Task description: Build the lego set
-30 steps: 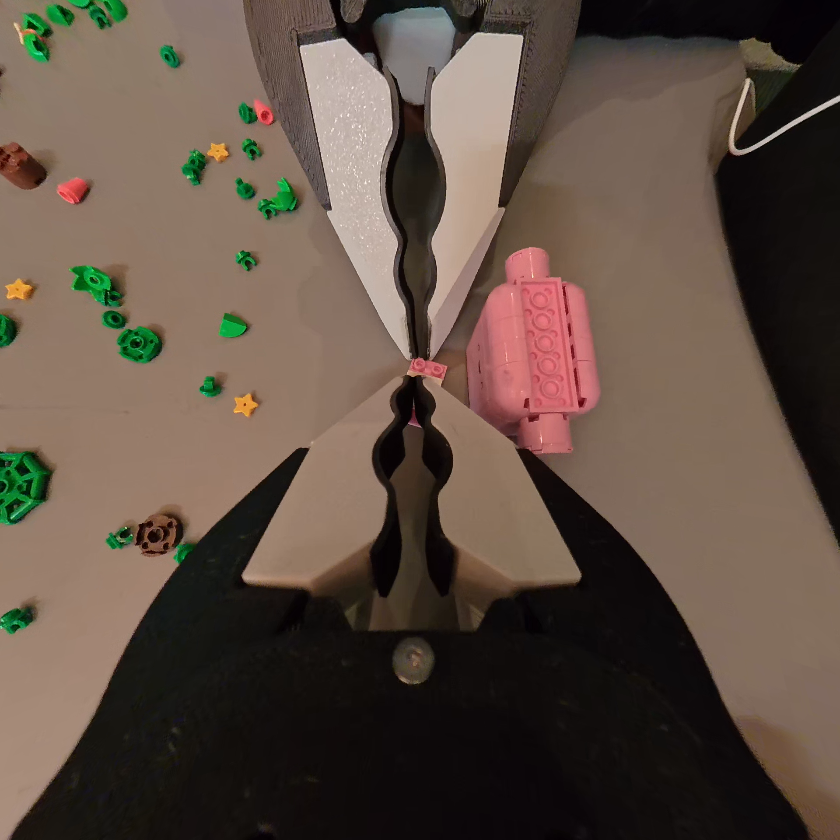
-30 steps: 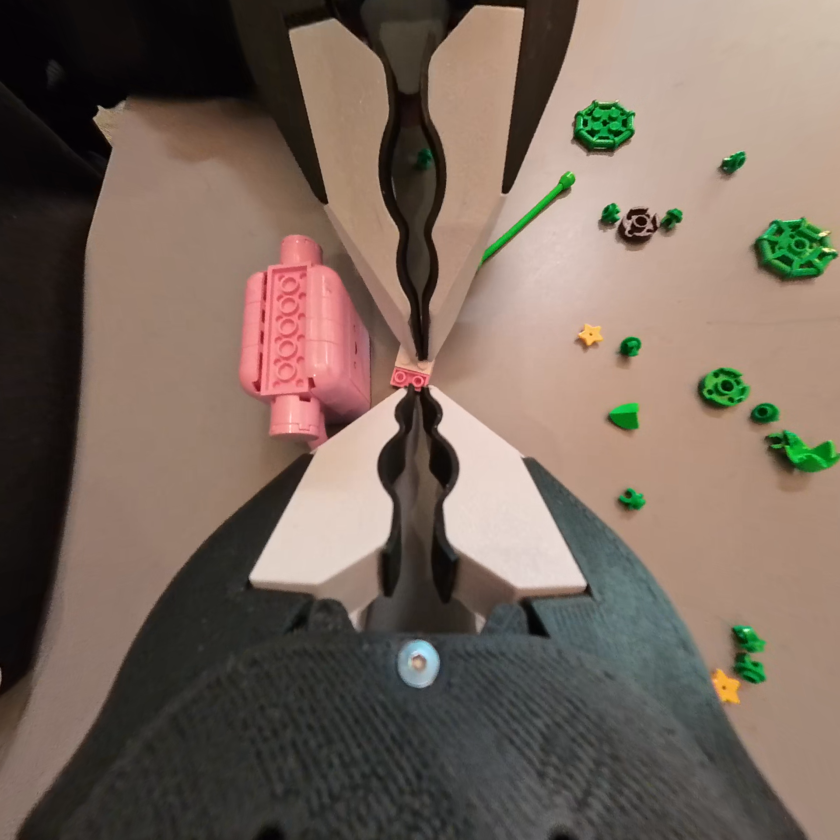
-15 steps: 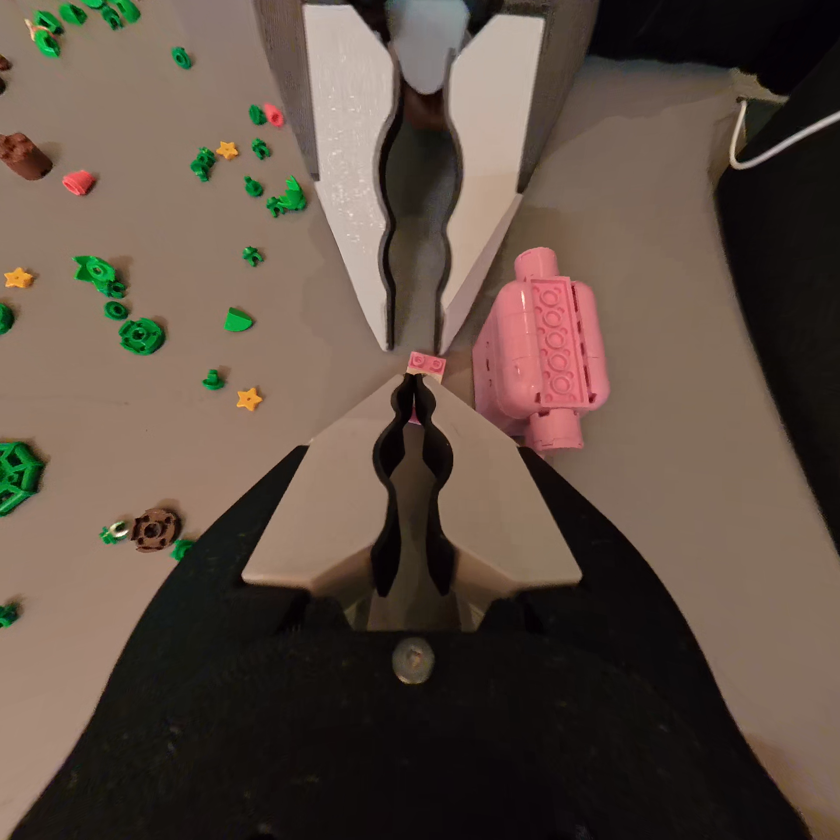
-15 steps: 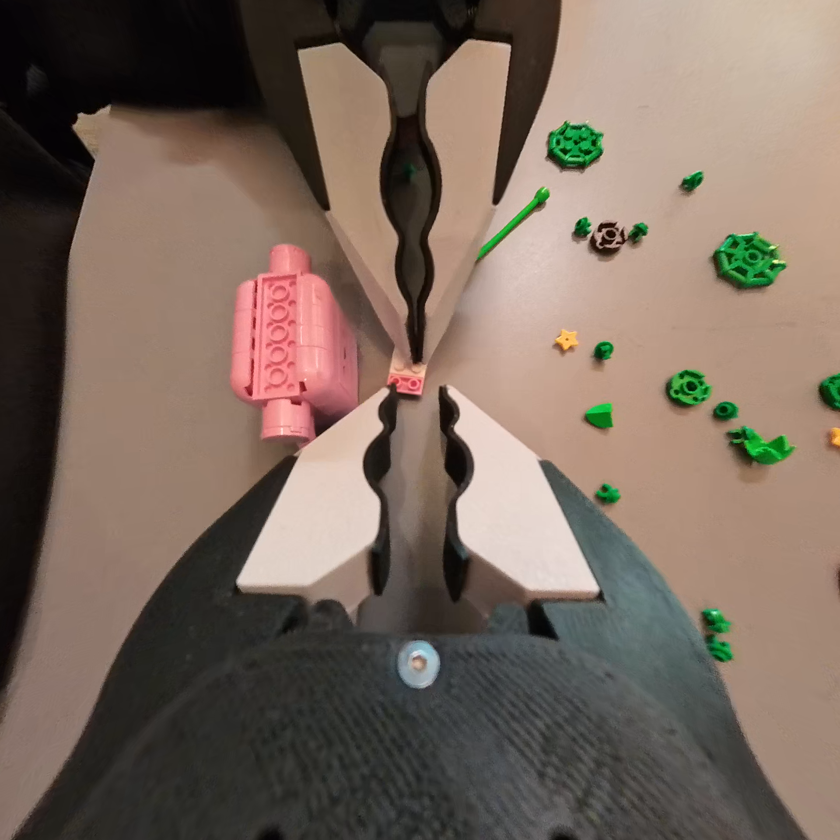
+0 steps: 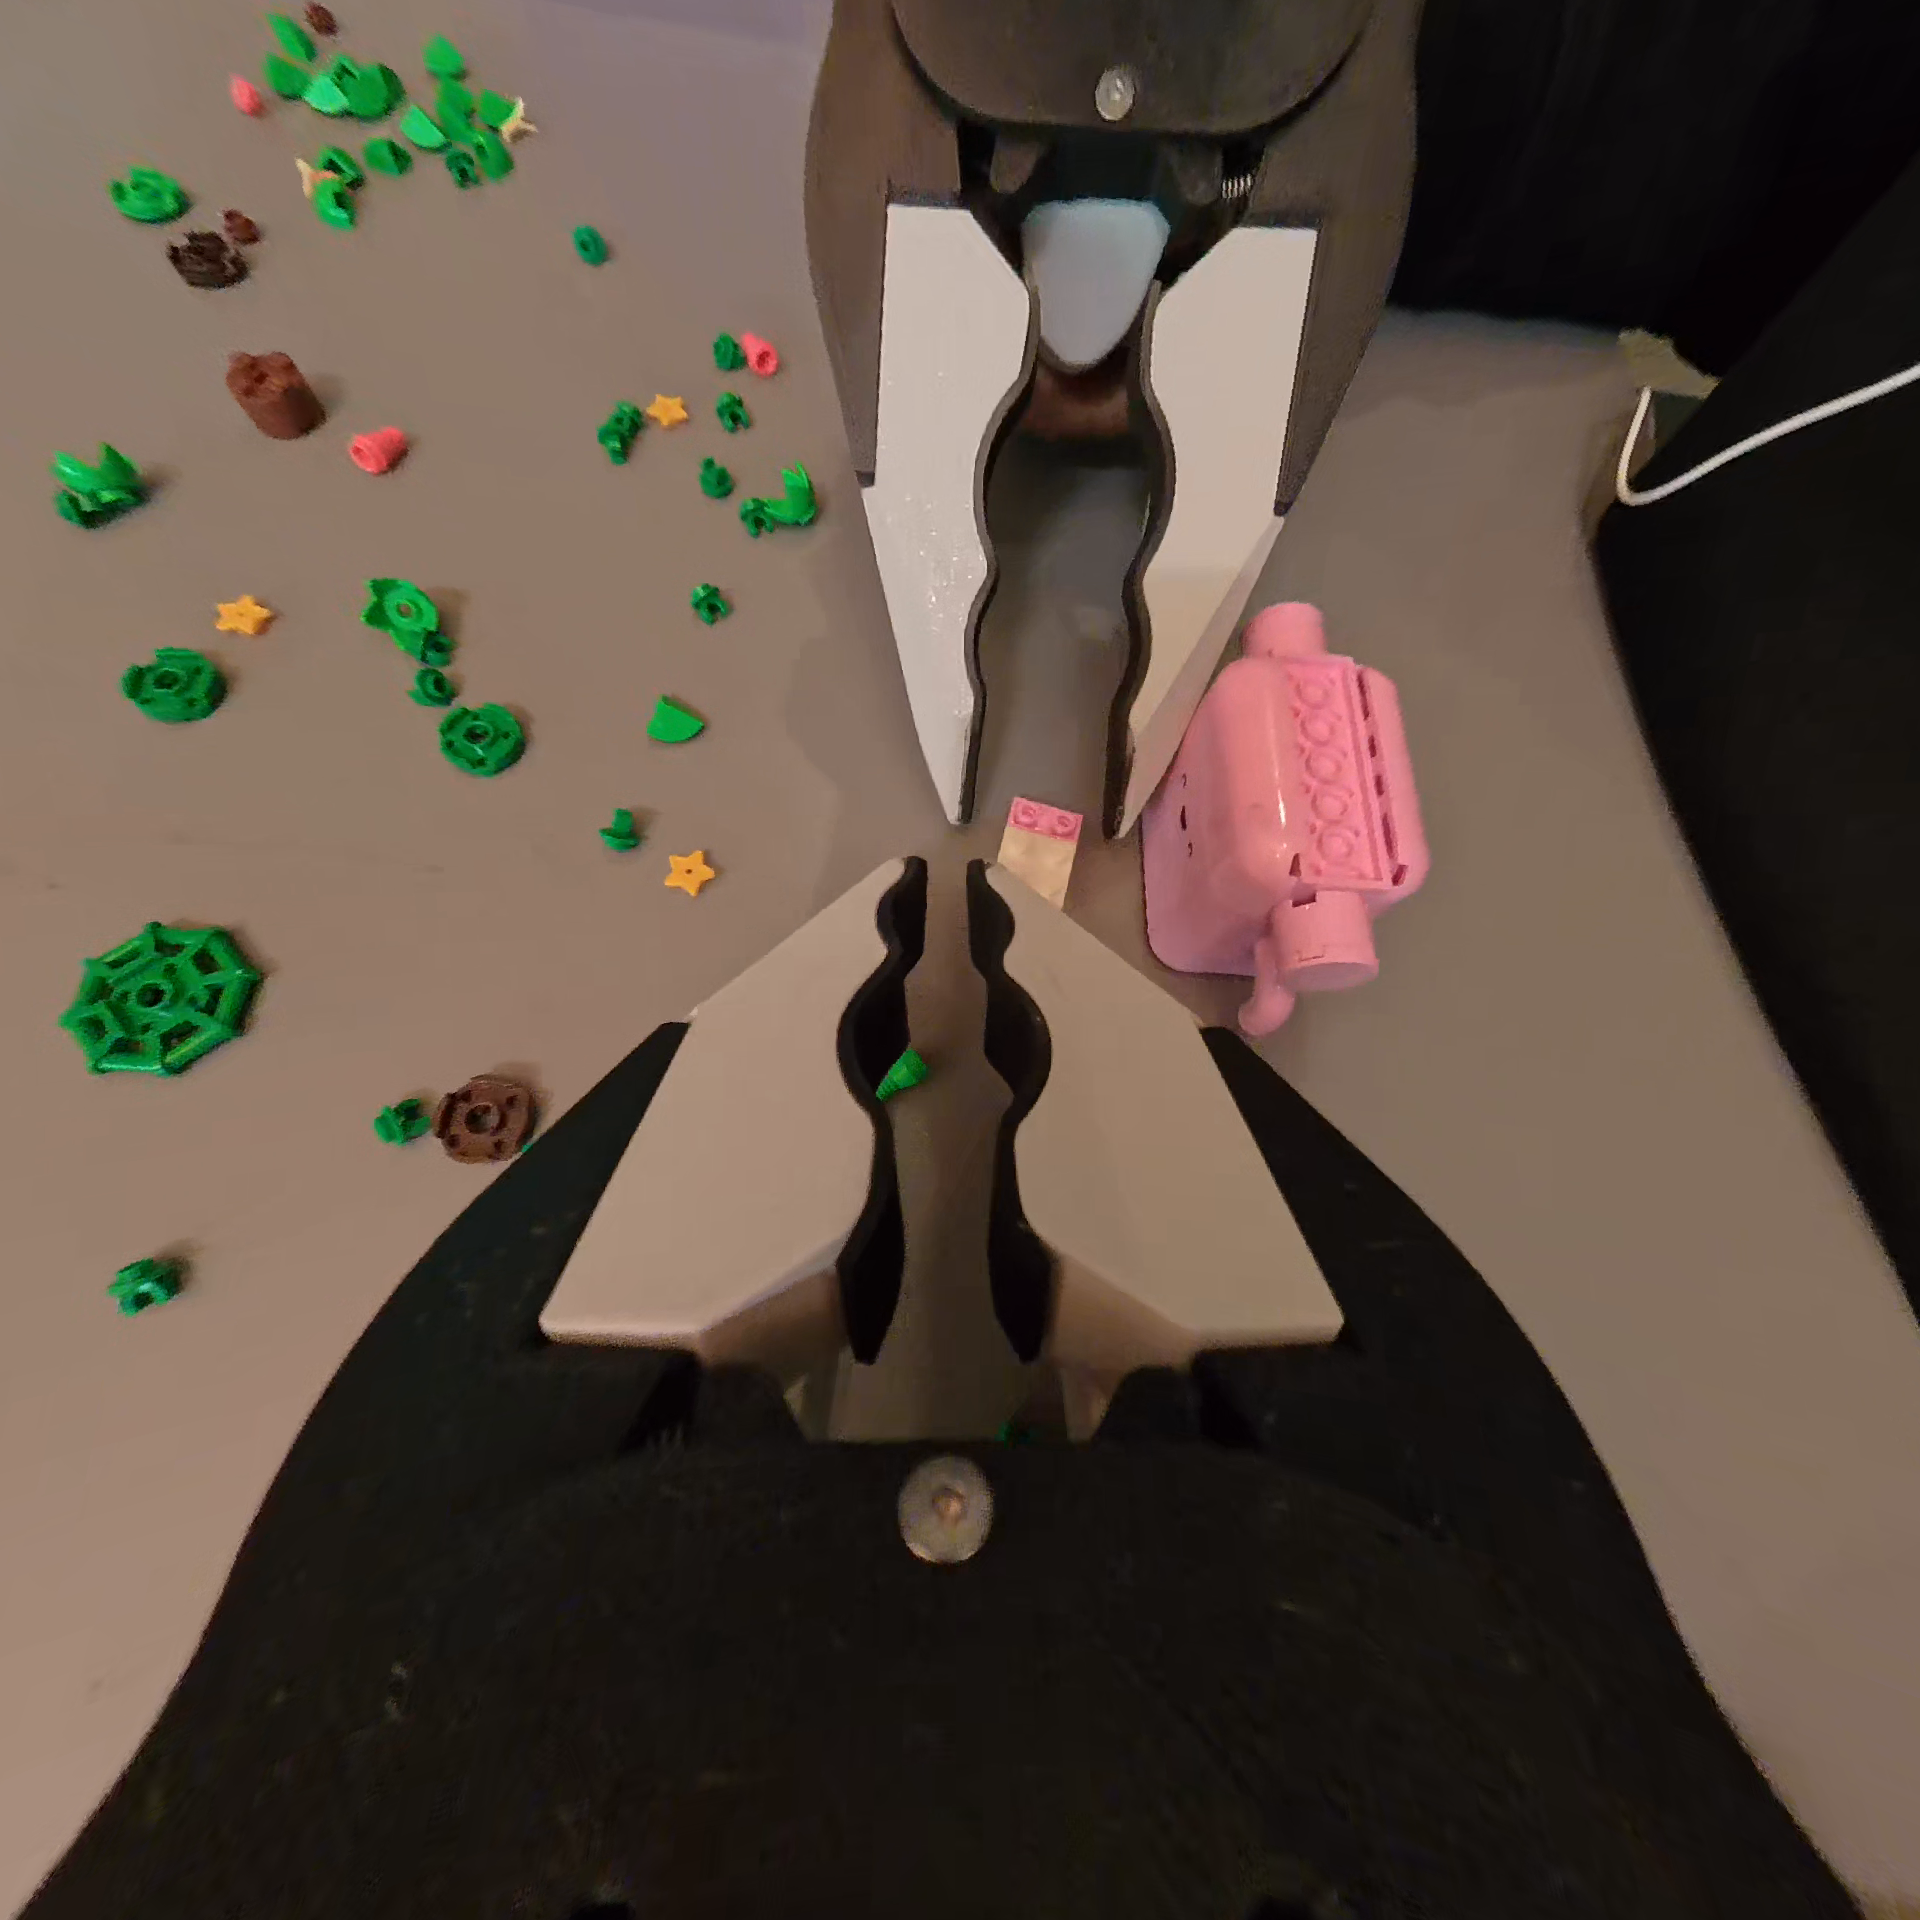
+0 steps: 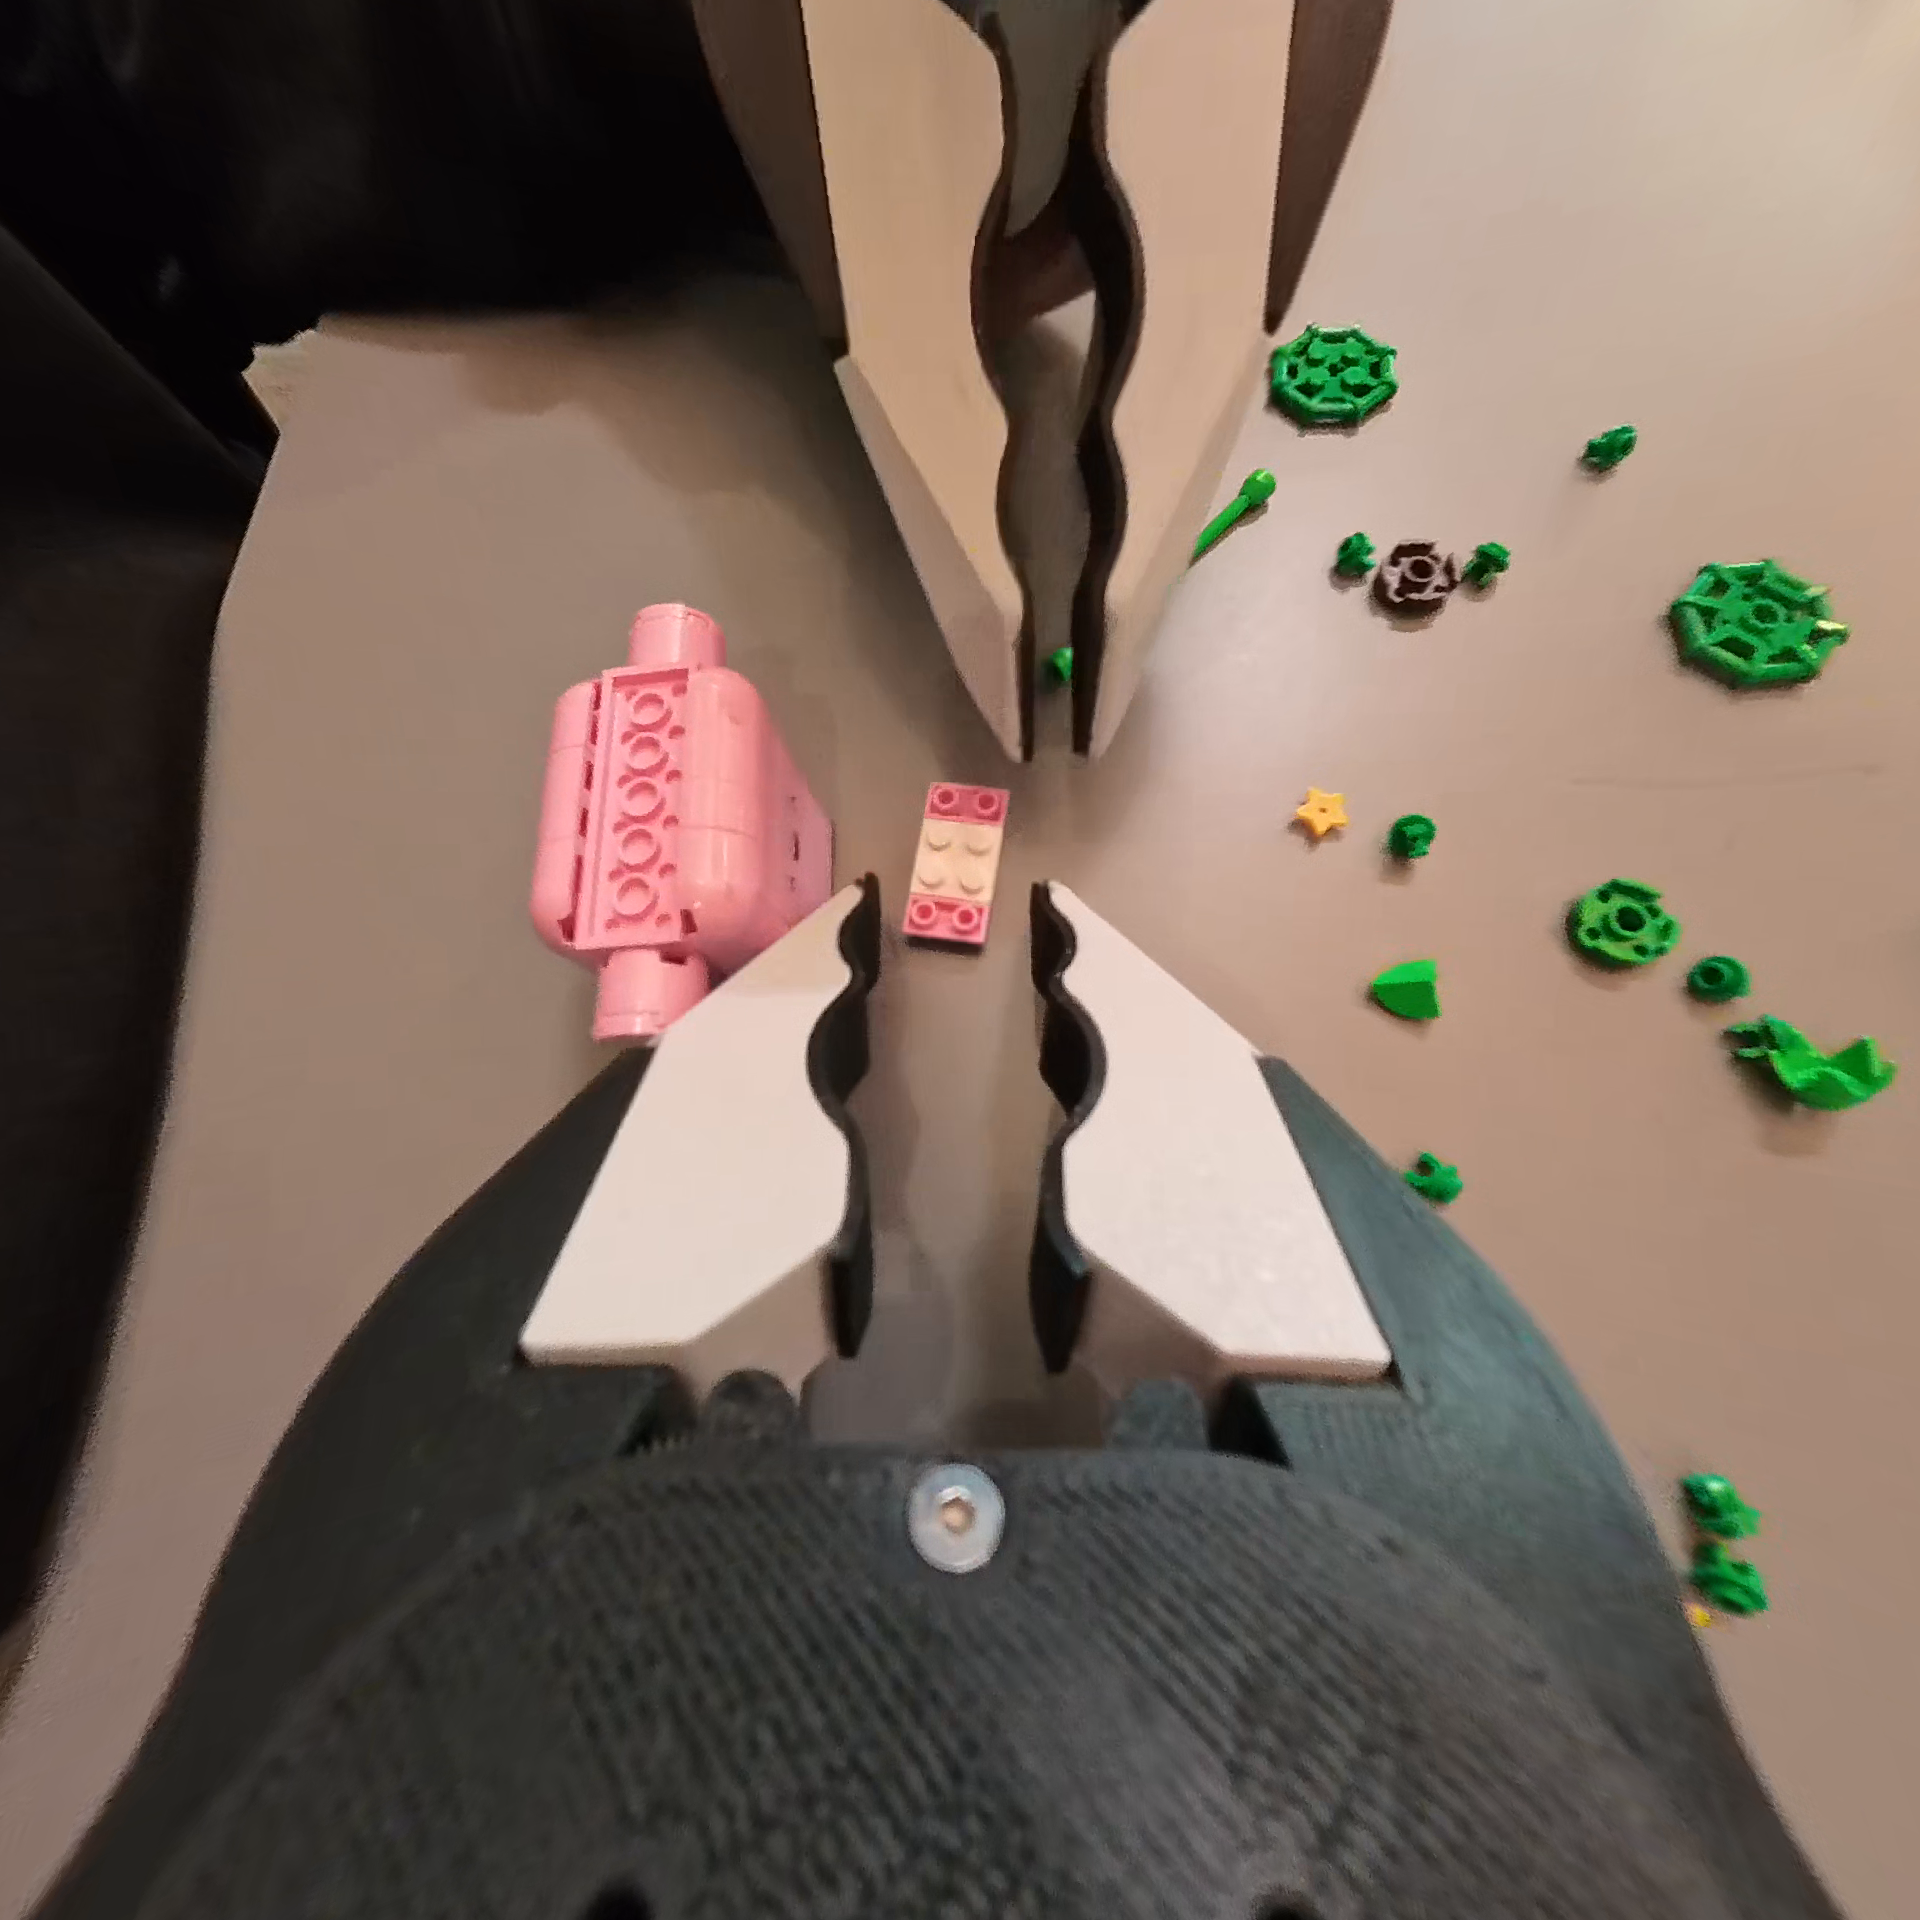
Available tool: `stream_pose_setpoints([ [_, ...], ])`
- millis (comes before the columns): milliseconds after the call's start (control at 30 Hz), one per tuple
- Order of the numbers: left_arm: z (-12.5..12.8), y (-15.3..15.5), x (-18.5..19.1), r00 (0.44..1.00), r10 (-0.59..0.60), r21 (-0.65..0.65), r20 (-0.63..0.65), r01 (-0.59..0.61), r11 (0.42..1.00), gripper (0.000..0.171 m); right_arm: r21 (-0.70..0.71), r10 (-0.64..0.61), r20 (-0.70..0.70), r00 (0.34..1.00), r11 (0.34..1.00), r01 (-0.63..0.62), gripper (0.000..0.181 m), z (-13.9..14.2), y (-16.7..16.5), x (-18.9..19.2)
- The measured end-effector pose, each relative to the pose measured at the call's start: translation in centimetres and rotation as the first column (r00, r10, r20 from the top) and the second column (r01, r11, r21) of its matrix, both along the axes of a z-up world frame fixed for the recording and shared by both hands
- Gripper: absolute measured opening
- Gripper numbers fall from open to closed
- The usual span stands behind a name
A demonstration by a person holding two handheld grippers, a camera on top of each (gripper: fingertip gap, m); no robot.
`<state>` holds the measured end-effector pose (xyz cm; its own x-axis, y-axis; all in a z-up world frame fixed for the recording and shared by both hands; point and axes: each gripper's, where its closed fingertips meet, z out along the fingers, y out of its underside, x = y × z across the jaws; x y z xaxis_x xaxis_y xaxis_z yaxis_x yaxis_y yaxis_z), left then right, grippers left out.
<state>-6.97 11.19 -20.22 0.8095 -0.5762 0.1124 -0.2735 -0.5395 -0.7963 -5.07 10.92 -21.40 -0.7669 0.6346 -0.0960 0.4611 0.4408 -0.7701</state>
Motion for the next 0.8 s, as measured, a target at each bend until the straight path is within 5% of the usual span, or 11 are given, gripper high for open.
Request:
stream_pose_setpoints([
  [267, 0.1, 0.0, 0.5, 0.999, -0.028, 0.027, -0.020, 0.029, 0.999, 0.029, 0.050, -0.068, -0.015, 0.998, 0.996, 0.068, 0.015, -0.3, 0.9, -0.9],
  [400, 1.0, -0.1, 1.4, 0.998, -0.066, 0.081, -0.003, 0.066, 0.994, 0.038, -0.152, -0.136, 0.088, 0.987, 0.977, 0.149, 0.015, 1.3, 1.3, -1.3],
  [500, 1.1, 0.4, 1.6, 0.998, -0.048, 0.125, -0.051, 0.054, 0.991, 0.037, -0.392, -0.087, 0.267, 0.960, 0.900, 0.191, 0.015, 2.8, 0.6, -0.7],
  [600, 1.0, 0.4, 2.1, 0.995, -0.060, 0.141, -0.085, 0.072, 0.987, 0.008, -0.597, 0.021, 0.380, 0.925, 0.769, 0.228, 0.015, 4.5, 0.0, -0.3],
  [700, 1.8, 0.6, 2.2, 0.998, -0.049, 0.166, -0.036, 0.054, 0.985, 0.004, -0.673, 0.054, 0.392, 0.919, 0.697, 0.246, 0.015, 5.4, 0.4, -0.6],
  [800, 2.8, 0.7, 2.1, 0.994, -0.041, 0.152, 0.106, 0.025, 0.988, 0.003, -0.679, 0.008, 0.322, 0.947, 0.699, 0.225, 0.020, 5.9, 1.0, -1.2],
])
